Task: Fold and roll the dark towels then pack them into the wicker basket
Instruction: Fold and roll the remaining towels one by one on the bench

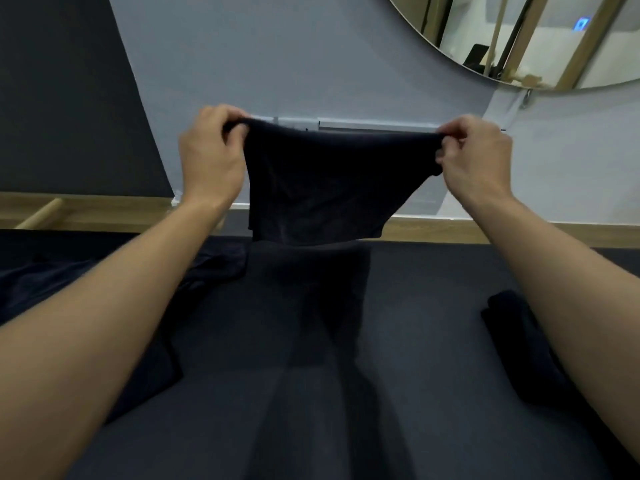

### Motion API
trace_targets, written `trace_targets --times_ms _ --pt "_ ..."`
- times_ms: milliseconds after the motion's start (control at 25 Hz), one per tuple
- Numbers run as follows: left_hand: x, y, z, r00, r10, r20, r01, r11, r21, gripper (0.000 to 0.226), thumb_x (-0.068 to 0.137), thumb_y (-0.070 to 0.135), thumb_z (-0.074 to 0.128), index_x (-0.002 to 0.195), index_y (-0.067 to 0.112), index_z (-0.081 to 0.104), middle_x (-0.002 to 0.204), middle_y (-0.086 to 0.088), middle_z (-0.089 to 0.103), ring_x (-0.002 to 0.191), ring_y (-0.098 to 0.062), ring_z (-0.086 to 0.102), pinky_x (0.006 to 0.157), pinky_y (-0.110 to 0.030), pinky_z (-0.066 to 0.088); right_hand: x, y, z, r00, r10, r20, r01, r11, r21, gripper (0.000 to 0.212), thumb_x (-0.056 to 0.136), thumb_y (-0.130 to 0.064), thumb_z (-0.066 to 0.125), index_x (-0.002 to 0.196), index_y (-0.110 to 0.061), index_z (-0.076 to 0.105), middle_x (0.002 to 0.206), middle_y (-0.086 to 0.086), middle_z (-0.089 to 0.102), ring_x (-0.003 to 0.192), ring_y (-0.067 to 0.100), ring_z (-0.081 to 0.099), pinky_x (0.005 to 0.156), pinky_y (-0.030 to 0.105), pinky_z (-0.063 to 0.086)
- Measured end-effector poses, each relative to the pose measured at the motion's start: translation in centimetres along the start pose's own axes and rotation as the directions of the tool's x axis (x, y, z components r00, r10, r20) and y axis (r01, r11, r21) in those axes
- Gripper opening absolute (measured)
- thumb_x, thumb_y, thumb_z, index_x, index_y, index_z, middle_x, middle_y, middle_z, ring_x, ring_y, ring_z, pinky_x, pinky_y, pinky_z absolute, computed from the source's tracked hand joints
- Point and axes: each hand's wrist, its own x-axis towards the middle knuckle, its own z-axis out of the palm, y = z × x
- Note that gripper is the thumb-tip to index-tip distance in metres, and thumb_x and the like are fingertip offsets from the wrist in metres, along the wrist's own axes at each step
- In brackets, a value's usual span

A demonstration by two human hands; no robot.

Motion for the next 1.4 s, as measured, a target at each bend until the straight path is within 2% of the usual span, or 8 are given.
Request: trace_targets --times_ms 240,440,560,640,800,920,1240,1400 --pt "-9.8 -3.2 -6.6 0.856 -0.041 0.515 -0.017 0.994 0.107 0.016 0.088 0.009 0.071 0.089 0.025 0.075 0.076 0.014 0.071 0.073 -0.001 0.065 0.075 -0.023 0.050 -11.5 2.9 -3.8 0.863 -0.137 0.486 0.292 0.921 -0.259 0.018 0.078 -0.011 0.070 0.095 -0.017 0.073 0.091 0.006 0.068 0.085 0.029 0.066 0.079 0.033 0.049" --pt "-16.0 -5.6 -7.5 -0.170 -0.369 0.914 0.168 0.903 0.396 0.019 0.085 0.017 0.076 0.077 0.034 0.073 0.075 0.009 0.068 0.072 -0.005 0.059 0.060 -0.019 0.045 -18.9 4.6 -4.4 0.163 0.291 0.943 0.293 0.898 -0.328 0.010 0.083 -0.024 0.074 0.082 -0.032 0.067 0.077 -0.013 0.065 0.072 0.002 0.062 0.068 0.014 0.047" --pt "-18.5 -5.3 -7.1 -0.449 -0.354 0.821 0.132 0.882 0.452 0.010 0.078 0.024 0.075 0.080 0.033 0.070 0.074 0.015 0.065 0.078 -0.006 0.057 0.062 -0.018 0.045 -19.9 4.4 -5.2 -0.092 0.370 0.925 0.148 0.923 -0.355 0.018 0.088 -0.017 0.069 0.080 -0.030 0.059 0.073 -0.009 0.062 0.061 0.003 0.057 0.058 0.015 0.045" --pt "-18.3 -5.9 -6.9 -0.338 -0.385 0.859 0.326 0.808 0.491 0.009 0.069 0.023 0.071 0.078 0.026 0.070 0.074 0.009 0.063 0.075 -0.006 0.055 0.059 -0.018 0.046 -18.9 4.7 -5.0 -0.040 0.355 0.934 0.042 0.935 -0.353 0.013 0.094 -0.014 0.061 0.088 -0.025 0.057 0.076 0.002 0.065 0.060 0.008 0.059 0.054 0.019 0.046" --pt "-17.2 -7.7 -5.2 0.242 -0.605 0.759 0.684 0.661 0.309 0.005 0.092 0.009 0.064 0.088 0.013 0.065 0.078 -0.005 0.062 0.063 -0.012 0.057 0.048 -0.018 0.046 -16.7 5.5 -2.4 0.485 0.241 0.840 -0.015 0.963 -0.268 0.011 0.093 -0.010 0.061 0.089 -0.019 0.062 0.067 -0.002 0.066 0.055 0.009 0.063 0.051 0.018 0.051" --pt "-16.4 -9.9 -2.7 0.469 -0.684 0.558 0.704 0.671 0.231 0.009 0.095 0.008 0.062 0.088 0.012 0.065 0.083 -0.010 0.065 0.064 -0.017 0.059 0.044 -0.020 0.049 -15.3 6.4 1.7 0.657 0.235 0.717 -0.100 0.969 -0.225 0.014 0.092 -0.008 0.062 0.091 -0.021 0.064 0.078 -0.002 0.069 0.066 0.012 0.068 0.066 0.028 0.059" --pt "-15.4 -13.0 2.0 0.739 -0.549 0.391 0.252 0.763 0.595 0.019 0.093 0.019 0.065 0.110 0.012 0.070 0.113 -0.014 0.066 0.107 -0.032 0.061 0.089 -0.035 0.046 -15.9 8.4 9.7 0.813 0.358 0.460 -0.222 0.920 -0.323 0.028 0.092 -0.007 0.057 0.115 -0.018 0.066 0.119 0.008 0.065 0.110 0.029 0.061 0.096 0.036 0.047" --pt "-19.6 -10.0 4.3 0.775 -0.265 0.574 -0.085 0.856 0.510 0.043 0.099 0.030 0.051 0.138 0.013 0.050 0.142 -0.015 0.049 0.129 -0.035 0.046 0.106 -0.047 0.035 -21.4 4.9 12.5 0.776 -0.048 0.629 0.141 0.985 -0.099 0.044 0.097 -0.025 0.053 0.140 -0.016 0.050 0.148 0.010 0.044 0.137 0.027 0.042 0.113 0.040 0.032"
